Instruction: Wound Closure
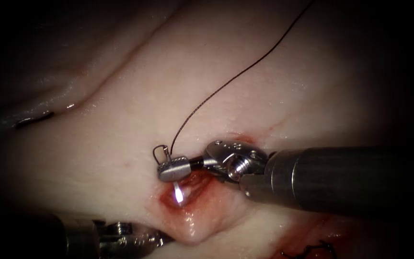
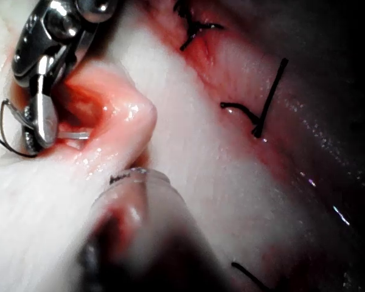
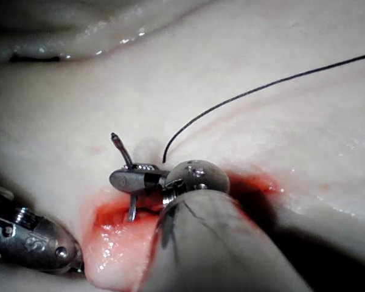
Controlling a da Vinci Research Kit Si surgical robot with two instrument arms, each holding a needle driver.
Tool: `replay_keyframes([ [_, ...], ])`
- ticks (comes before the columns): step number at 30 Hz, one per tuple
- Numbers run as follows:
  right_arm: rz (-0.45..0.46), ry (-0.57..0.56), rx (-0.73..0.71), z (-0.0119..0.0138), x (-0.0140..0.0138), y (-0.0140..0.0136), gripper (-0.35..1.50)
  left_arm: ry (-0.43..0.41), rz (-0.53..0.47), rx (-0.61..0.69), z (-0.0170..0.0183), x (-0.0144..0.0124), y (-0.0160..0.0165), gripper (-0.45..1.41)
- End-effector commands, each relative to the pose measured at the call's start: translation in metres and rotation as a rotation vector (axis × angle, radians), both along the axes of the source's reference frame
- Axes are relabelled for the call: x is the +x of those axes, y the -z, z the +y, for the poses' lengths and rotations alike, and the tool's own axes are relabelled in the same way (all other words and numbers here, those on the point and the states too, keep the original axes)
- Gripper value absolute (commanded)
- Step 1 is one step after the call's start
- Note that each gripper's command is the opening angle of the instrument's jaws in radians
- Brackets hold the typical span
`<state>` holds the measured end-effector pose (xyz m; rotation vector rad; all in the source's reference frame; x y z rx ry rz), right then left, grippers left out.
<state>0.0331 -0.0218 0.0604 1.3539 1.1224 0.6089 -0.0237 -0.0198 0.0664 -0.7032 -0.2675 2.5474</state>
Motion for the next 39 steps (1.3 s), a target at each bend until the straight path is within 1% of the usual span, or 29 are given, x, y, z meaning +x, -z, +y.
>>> replay_keyframes([
  [1, 0.002, 0.003, 0.000, -0.0006, 0.0001, -0.0003, -0.35, -0.001, 0.000, 0.002, -0.0007, -0.0005, -0.0005, 0.05],
  [5, 0.005, 0.006, 0.001, -0.0011, -0.0005, 0.0002, -0.35, -0.001, 0.000, 0.002, -0.0007, -0.0005, -0.0005, 0.05],
  [12, 0.018, 0.026, 0.014, -0.0017, -0.0003, 0.0014, -0.35, -0.001, 0.000, 0.003, -0.0007, -0.0005, -0.0004, 0.05],
  [16, 0.022, 0.059, 0.028, -0.0022, -0.0002, 0.0017, -0.35, -0.001, 0.000, 0.003, -0.0007, -0.0005, -0.0004, 0.05],
  [19, 0.017, 0.089, 0.030, -0.0026, -0.0001, 0.0020, -0.35, -0.001, 0.000, 0.003, -0.0007, -0.0005, -0.0004, 0.04],
  [23, 0.011, 0.096, 0.030, -0.0027, -0.0001, 0.0023, -0.35, -0.002, -0.003, 0.005, -0.0007, -0.0004, -0.0004, 0.04],
  [30, -0.018, 0.123, 0.075, -0.0031, -0.0003, 0.0025, -0.35, -0.003, -0.003, 0.006, -0.0007, -0.0004, -0.0003, 0.02],
  [34, -0.022, 0.158, 0.096, -0.0036, -0.0006, 0.0028, -0.35, -0.003, -0.003, 0.006, -0.0007, -0.0004, -0.0003, 0.02],
  [36, -0.006, 0.198, 0.103, -0.0042, -0.0007, 0.0034, -0.35, -0.003, -0.004, 0.006, -0.0007, -0.0003, -0.0003, 0.02],
  [39, -0.003, 0.223, 0.109, -0.0046, -0.0005, 0.0039, -0.35, -0.003, -0.004, 0.006, -0.0007, -0.0003, -0.0003, 0.02],
])
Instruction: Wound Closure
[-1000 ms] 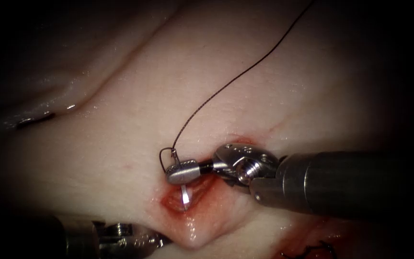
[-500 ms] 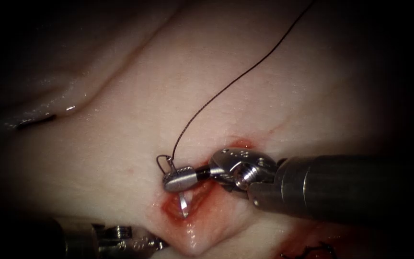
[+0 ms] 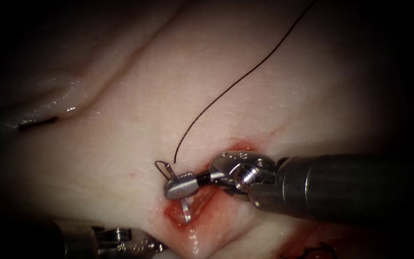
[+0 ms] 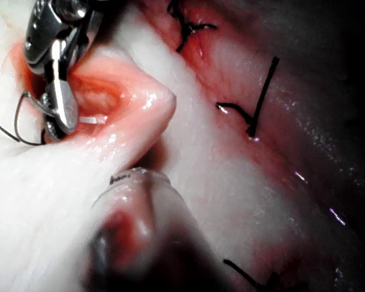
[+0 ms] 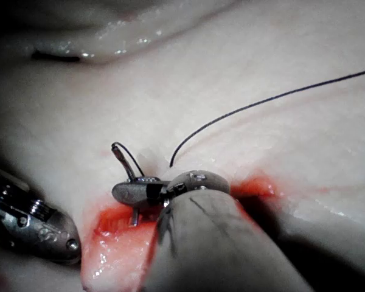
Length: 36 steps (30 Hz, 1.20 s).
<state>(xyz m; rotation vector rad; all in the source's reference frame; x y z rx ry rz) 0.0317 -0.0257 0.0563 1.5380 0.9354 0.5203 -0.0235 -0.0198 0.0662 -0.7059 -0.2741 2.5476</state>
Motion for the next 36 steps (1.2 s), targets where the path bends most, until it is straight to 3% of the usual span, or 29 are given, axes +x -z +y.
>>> replay_keyframes([
  [1, 0.011, 0.017, 0.005, -0.0008, 0.0009, -0.0001, -0.35, -0.001, -0.001, 0.002, -0.0006, -0.0005, -0.0005, 0.02],
  [12, 0.012, 0.047, 0.011, -0.0010, 0.0009, 0.0003, -0.35, 0.000, 0.002, 0.000, -0.0006, -0.0005, -0.0005, 0.02],
  [15, -0.055, -0.069, 0.000, 0.0005, 0.0014, -0.0002, -0.35, 0.000, 0.002, 0.000, -0.0006, -0.0005, -0.0005, 0.02],
  [17, -0.081, -0.208, 0.047, 0.0023, 0.0019, -0.0009, -0.35, 0.001, 0.002, 0.000, -0.0007, -0.0006, -0.0005, 0.02],
  [18, -0.036, -0.318, 0.045, 0.0033, 0.0022, -0.0014, 0.09, 0.002, 0.003, 0.001, -0.0008, -0.0006, -0.0004, 0.02],
  [20, -0.033, -0.428, -0.021, 0.0043, 0.0024, -0.0021, 0.73, 0.002, 0.003, 0.001, -0.0008, -0.0007, -0.0003, 0.02],
  [23, -0.047, -0.519, -0.104, 0.0056, 0.0021, -0.0029, 1.10, 0.005, 0.005, 0.004, -0.0009, -0.0010, 0.0000, 0.02],
  [25, -0.065, -0.574, -0.157, 0.0066, 0.0012, -0.0035, 1.21, 0.010, 0.008, 0.008, -0.0010, -0.0015, 0.0006, 0.02],
  [30, -0.089, -0.642, -0.244, 0.0086, -0.0018, -0.0043, 1.26, -0.023, 0.009, 0.004, -0.0011, -0.0033, 0.0027, 0.00],
  [36, -0.106, -0.664, -0.269, 0.0095, -0.0040, -0.0046, 1.26, -0.030, -0.024, -0.030, -0.0004, -0.0036, 0.0036, 0.05],
])
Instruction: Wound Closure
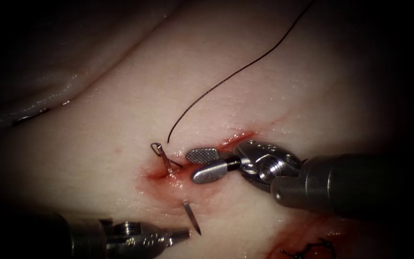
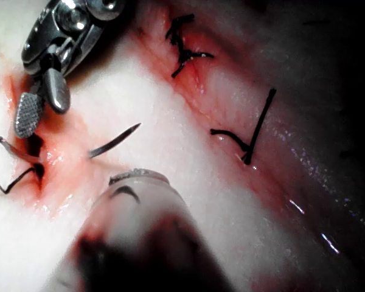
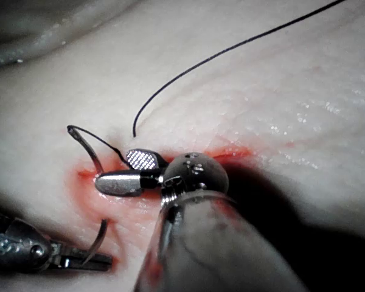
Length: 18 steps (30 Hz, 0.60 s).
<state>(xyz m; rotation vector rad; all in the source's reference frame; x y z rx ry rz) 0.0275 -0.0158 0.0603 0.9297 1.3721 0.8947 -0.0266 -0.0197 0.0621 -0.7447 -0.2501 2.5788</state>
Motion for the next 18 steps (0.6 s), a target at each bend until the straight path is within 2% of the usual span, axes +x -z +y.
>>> replay_keyframes([
  [1, -0.002, -0.002, -0.003, -0.0002, -0.0001, -0.0006, 1.26, -0.003, -0.006, -0.004, -0.0005, -0.0004, -0.0004, 0.07],
  [10, -0.008, -0.003, -0.010, 0.0002, -0.0031, 0.0000, 1.13, 0.015, 0.033, -0.067, -0.0005, -0.0004, 0.0014, 0.14],
  [12, -0.009, -0.004, -0.010, 0.0002, -0.0032, 0.0001, 1.10, 0.007, 0.035, -0.086, -0.0004, -0.0006, 0.0017, 0.27],
  [13, -0.009, -0.004, -0.010, 0.0002, -0.0032, 0.0000, 1.10, 0.003, 0.021, -0.119, 0.0000, -0.0007, 0.0019, 0.46],
  [18, -0.007, -0.006, -0.010, 0.0002, -0.0032, 0.0000, 1.08, 0.017, 0.018, -0.187, 0.0010, -0.0006, 0.0026, 0.51],
])
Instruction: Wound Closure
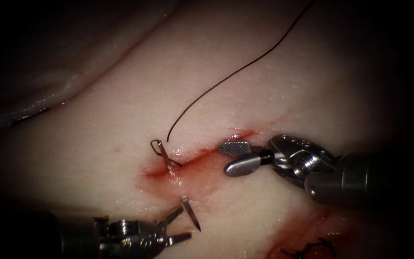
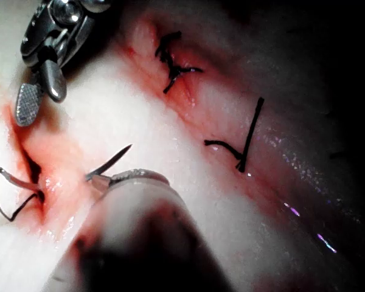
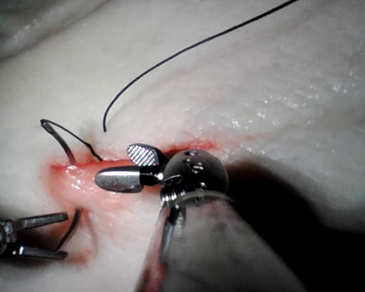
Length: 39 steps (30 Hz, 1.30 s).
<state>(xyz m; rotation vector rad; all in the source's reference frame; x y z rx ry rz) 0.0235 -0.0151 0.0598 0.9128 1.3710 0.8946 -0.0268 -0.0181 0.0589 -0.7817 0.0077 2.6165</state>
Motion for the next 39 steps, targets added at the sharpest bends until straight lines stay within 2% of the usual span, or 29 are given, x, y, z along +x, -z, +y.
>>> replay_keyframes([
  [1, 0.002, 0.000, 0.001, -0.0005, 0.0008, -0.0006, 1.08, -0.002, -0.004, -0.023, -0.0003, -0.0003, -0.0003, 0.51],
  [3, 0.002, 0.000, 0.001, -0.0005, 0.0008, -0.0006, 1.06, 0.005, -0.008, -0.039, 0.0000, -0.0003, -0.0001, 0.51],
  [6, 0.004, -0.002, -0.001, -0.0005, 0.0008, -0.0007, 1.05, 0.004, -0.029, -0.110, 0.0008, -0.0006, -0.0002, 0.34],
  [7, 0.006, -0.004, -0.001, -0.0005, 0.0008, -0.0008, 1.05, -0.003, -0.036, -0.120, 0.0010, -0.0006, -0.0004, 0.34],
  [14, 0.012, -0.010, -0.002, -0.0005, 0.0008, -0.0010, 0.99, -0.091, -0.100, -0.162, 0.0007, -0.0012, -0.0029, 0.29],
  [22, 0.017, -0.013, -0.003, -0.0006, 0.0008, -0.0011, 0.94, -0.140, -0.109, -0.142, 0.0002, -0.0016, -0.0040, 0.37],
  [28, 0.021, -0.012, -0.005, -0.0008, 0.0010, -0.0013, 0.89, -0.142, -0.107, -0.146, 0.0003, -0.0020, -0.0040, 0.47],
  [33, 0.021, -0.013, -0.008, -0.0009, 0.0013, -0.0015, 0.88, -0.144, -0.108, -0.146, 0.0005, -0.0020, -0.0043, 0.47],
  [35, 0.023, -0.011, -0.008, -0.0010, 0.0014, -0.0015, 0.86, -0.145, -0.109, -0.146, 0.0007, -0.0020, -0.0044, 0.36],
  [37, 0.023, -0.011, -0.009, -0.0010, 0.0015, -0.0015, 0.83, -0.142, -0.114, -0.137, 0.0010, -0.0017, -0.0046, 0.05],
  [39, 0.023, -0.011, -0.009, -0.0010, 0.0015, -0.0015, 0.83, -0.127, -0.124, -0.133, 0.0012, -0.0014, -0.0047, -0.40],
])
